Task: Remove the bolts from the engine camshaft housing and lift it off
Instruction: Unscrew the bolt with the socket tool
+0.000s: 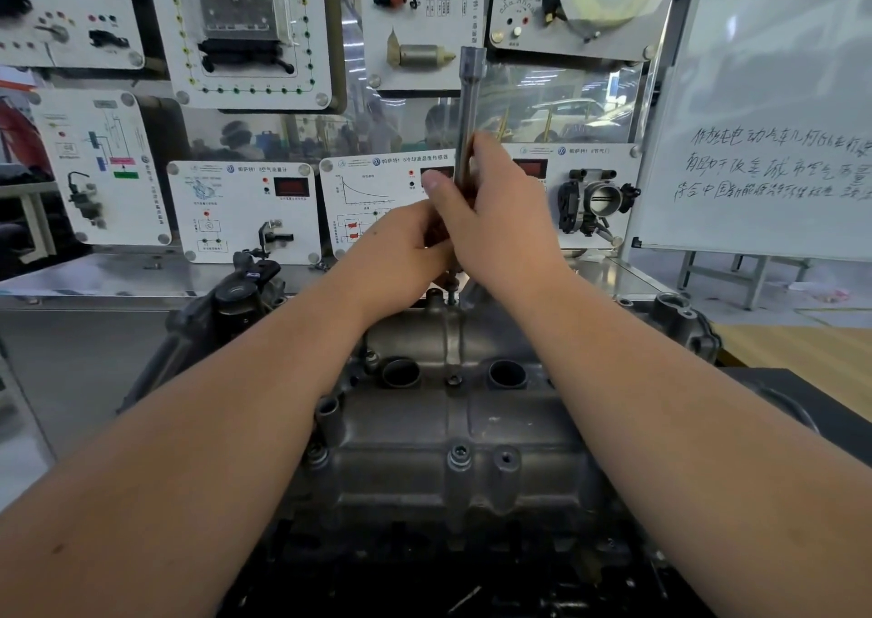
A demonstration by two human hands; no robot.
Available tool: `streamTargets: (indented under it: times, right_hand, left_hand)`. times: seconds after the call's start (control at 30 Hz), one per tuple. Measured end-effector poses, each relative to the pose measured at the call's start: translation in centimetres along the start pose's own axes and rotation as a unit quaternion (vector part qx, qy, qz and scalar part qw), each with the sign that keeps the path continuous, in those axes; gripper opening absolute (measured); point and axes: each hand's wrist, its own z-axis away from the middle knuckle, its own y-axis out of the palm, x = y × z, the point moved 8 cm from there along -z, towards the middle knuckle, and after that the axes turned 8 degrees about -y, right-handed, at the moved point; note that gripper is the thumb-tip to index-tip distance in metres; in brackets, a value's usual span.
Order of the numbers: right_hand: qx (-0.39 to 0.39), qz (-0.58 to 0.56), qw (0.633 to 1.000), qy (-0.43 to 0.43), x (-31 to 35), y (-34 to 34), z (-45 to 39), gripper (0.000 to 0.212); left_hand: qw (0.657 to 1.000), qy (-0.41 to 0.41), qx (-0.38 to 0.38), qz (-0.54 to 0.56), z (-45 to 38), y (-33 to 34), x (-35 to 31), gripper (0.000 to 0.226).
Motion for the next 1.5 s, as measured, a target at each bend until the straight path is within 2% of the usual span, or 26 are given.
streamTargets:
  times: [0.1, 0.2, 0.33, 0.4, 0.6, 0.73, 0.8, 0.97, 1.13, 1.23, 1.33, 1.5]
  right_hand:
    - [-0.004, 0.024, 1.0, 0.007, -0.22, -0.07, -0.14, 0.02]
    - [0.019, 0.012, 0.999, 0.026, -0.56, 0.46, -0.34, 0.016]
    - [0.02, -0.028, 0.999, 0.033, -0.5, 0.61, -0.38, 0.025]
    - [0.013, -0.038, 0.999, 0.022, -0.51, 0.55, -0.32, 0.019]
    - [-0.014, 0.026, 0.999, -0.017, -0.09, -0.14, -0.18, 0.015]
    - [-0.006, 0.047, 0.999, -0.005, -0.38, 0.07, -0.35, 0.017]
    - [-0.003, 0.04, 0.999, 0.0, -0.48, 0.06, -0.41, 0.015]
    - [0.008, -0.018, 1.0, 0.013, -0.18, 0.32, -0.07, 0.036]
    - [-0.015, 0.02, 1.0, 0.0, 0.02, -0.18, -0.04, 0.02]
    - [-0.01, 0.029, 0.999, 0.013, -0.31, 0.02, -0.16, 0.02]
    - [-0.01, 0.032, 0.999, 0.009, -0.53, 0.06, -0.36, 0.016]
    - [0.006, -0.011, 1.0, 0.004, -0.12, 0.44, -0.13, 0.038]
  left_hand:
    - [1.0, -0.003, -0.008, 0.014, 0.07, -0.09, -0.08, 0.015]
    - [1.0, -0.012, -0.011, 0.015, 0.2, 0.04, 0.03, 0.016]
    - [1.0, -0.013, 0.001, 0.007, 0.34, 0.2, 0.06, 0.018]
    - [1.0, -0.013, 0.001, 0.003, 0.23, 0.07, 0.08, 0.018]
    - [1.0, -0.004, -0.012, 0.017, 0.07, -0.13, -0.02, 0.017]
    - [1.0, 0.001, -0.021, 0.007, 0.0, -0.13, 0.13, 0.014]
    - [1.0, -0.008, -0.017, 0.024, 0.1, 0.01, 0.15, 0.022]
    - [1.0, 0.006, -0.015, -0.007, 0.22, -0.13, -0.31, 0.02]
    - [1.0, 0.005, -0.018, -0.006, 0.19, -0.25, -0.3, 0.017]
    - [1.0, 0.005, -0.022, -0.005, 0.27, -0.17, -0.26, 0.014]
    - [1.0, -0.005, -0.013, -0.005, 0.36, 0.14, -0.15, 0.021]
    - [1.0, -0.012, -0.01, -0.02, 0.11, -0.11, 0.11, 0.016]
